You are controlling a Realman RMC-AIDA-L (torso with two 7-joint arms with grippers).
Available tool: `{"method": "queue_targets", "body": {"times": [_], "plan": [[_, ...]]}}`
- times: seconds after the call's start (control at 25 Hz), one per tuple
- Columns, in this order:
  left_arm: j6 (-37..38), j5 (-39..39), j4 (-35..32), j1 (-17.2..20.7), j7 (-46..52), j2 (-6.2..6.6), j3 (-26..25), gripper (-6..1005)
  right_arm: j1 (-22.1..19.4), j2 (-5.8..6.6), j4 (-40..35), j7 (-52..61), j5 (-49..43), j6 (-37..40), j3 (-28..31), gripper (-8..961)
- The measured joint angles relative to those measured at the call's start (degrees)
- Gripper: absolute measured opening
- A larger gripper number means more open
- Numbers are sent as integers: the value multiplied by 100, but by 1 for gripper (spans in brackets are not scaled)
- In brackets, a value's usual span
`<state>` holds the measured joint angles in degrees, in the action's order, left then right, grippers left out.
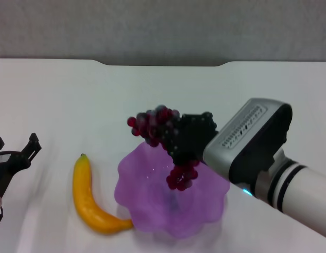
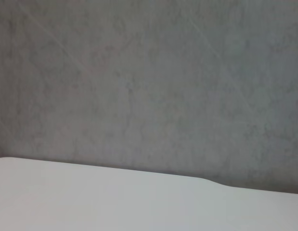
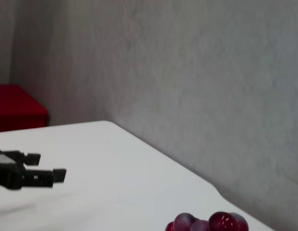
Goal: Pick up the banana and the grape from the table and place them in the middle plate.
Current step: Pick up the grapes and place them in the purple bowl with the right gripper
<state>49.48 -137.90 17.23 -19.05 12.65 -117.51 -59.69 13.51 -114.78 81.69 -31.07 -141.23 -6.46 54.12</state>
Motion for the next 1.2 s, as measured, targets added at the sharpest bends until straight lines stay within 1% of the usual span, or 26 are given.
{"method": "queue_targets", "body": {"times": [0.36,0.52,0.72,0.84,1.16,1.2], "plan": [[0,0,0,-3,0,0,-21,909,81,-2,-687,28,100,430,-368,168],[0,0,-6,-17,0,0,-24,909,230,-7,-1016,37,314,627,-550,167],[0,0,-9,-23,0,0,-22,909,339,-3,-1214,15,443,694,-695,166],[0,0,-9,-28,0,0,-28,909,372,2,-1322,1,410,904,-776,166],[0,0,-9,-29,0,0,-30,908,371,8,-1501,-16,379,1402,-886,205],[0,0,-9,-29,0,0,-30,908,371,8,-1532,-17,378,1452,-898,251]]}}
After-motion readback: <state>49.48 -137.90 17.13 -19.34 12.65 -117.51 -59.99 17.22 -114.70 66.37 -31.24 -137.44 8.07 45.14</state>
